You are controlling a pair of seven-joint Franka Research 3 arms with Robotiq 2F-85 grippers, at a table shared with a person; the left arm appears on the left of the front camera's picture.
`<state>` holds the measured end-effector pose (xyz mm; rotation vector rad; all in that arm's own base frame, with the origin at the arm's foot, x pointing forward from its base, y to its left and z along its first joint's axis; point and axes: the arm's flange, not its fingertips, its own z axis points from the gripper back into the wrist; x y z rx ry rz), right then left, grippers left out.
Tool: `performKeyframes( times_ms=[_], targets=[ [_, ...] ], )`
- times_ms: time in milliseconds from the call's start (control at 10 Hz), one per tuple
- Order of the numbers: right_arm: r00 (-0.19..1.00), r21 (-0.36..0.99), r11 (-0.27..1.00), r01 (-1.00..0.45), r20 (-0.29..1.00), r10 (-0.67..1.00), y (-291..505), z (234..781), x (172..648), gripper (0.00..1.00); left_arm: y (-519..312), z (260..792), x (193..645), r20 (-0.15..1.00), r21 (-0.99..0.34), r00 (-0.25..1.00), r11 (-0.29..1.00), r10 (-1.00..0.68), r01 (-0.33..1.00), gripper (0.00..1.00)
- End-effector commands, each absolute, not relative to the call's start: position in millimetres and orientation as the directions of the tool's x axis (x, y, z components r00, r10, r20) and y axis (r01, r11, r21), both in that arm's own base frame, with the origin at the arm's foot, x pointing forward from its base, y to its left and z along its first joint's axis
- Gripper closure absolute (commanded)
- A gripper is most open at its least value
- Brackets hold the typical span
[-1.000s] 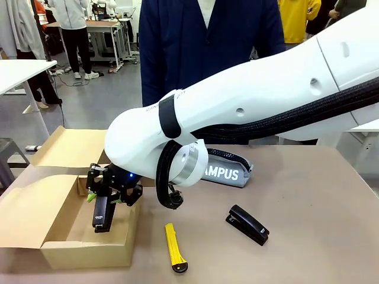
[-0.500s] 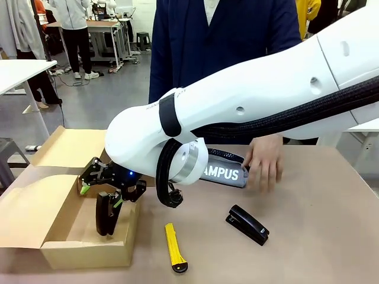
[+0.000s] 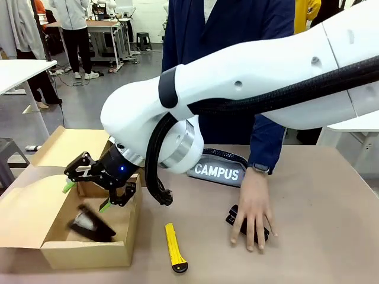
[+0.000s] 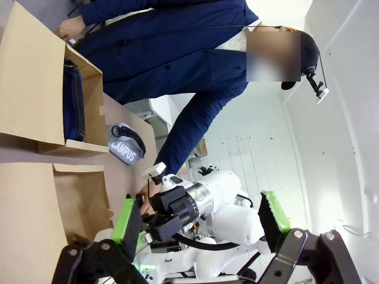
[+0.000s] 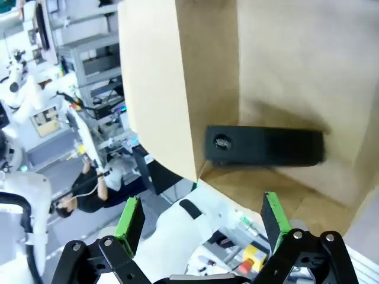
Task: Place items inside the box.
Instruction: Pick up a Pencil pouch or Stapler and place it inside the Mailer Box closest to the robot.
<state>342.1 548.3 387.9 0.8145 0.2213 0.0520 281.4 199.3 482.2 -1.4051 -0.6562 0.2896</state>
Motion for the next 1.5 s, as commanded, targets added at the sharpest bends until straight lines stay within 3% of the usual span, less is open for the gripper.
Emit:
performKeyframes(
  times_ms=[0,600,1200,1400],
  targets=[
    [0.979,0.732,0.678,0.063,-0.178,0.101,531.4,387.3,348.7,0.0,198.4,483.7,279.9,0.262,-0.965,0.79,0.165,0.554,0.204,0.0],
    [0.978,0.791,0.606,0.084,-0.181,0.1,494.3,411.0,348.5,0.0,198.4,483.7,279.9,0.262,-0.965,0.79,0.165,0.554,0.204,0.0],
    [0.972,0.788,0.614,0.043,-0.175,0.156,486.2,419.7,329.7,0.0,198.4,483.7,279.9,0.262,-0.965,0.79,0.165,0.554,0.204,0.0],
    [0.972,0.84,0.538,0.063,-0.174,0.159,412.0,458.1,335.6,0.0,198.4,483.7,279.9,0.262,-0.965,0.79,0.165,0.554,0.204,0.0]
  ],
)
